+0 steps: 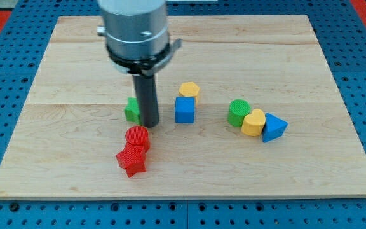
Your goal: Move the blue cube to the center of the board
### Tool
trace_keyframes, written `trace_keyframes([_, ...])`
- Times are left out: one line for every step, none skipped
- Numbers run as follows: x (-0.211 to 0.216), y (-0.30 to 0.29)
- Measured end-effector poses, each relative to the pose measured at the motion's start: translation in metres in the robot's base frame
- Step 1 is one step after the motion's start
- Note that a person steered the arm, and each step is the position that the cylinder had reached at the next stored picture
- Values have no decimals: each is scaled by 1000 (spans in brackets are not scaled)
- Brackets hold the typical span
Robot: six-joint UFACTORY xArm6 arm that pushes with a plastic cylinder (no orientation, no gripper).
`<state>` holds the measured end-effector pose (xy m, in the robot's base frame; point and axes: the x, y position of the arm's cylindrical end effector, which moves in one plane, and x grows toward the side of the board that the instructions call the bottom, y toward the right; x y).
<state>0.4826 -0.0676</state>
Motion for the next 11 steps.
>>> trace_keyframes([-12, 1])
trace_keyframes([-14, 2])
trace_keyframes([-9, 3])
trace_keyframes([1, 6])
trace_keyframes([12, 21])
trace_keyframes([6, 52])
trace_keyframes([-3, 65])
trace_keyframes([-24, 81])
trace_keyframes([-49, 95])
trace_keyframes([-49, 95])
trace_keyframes([-44, 95])
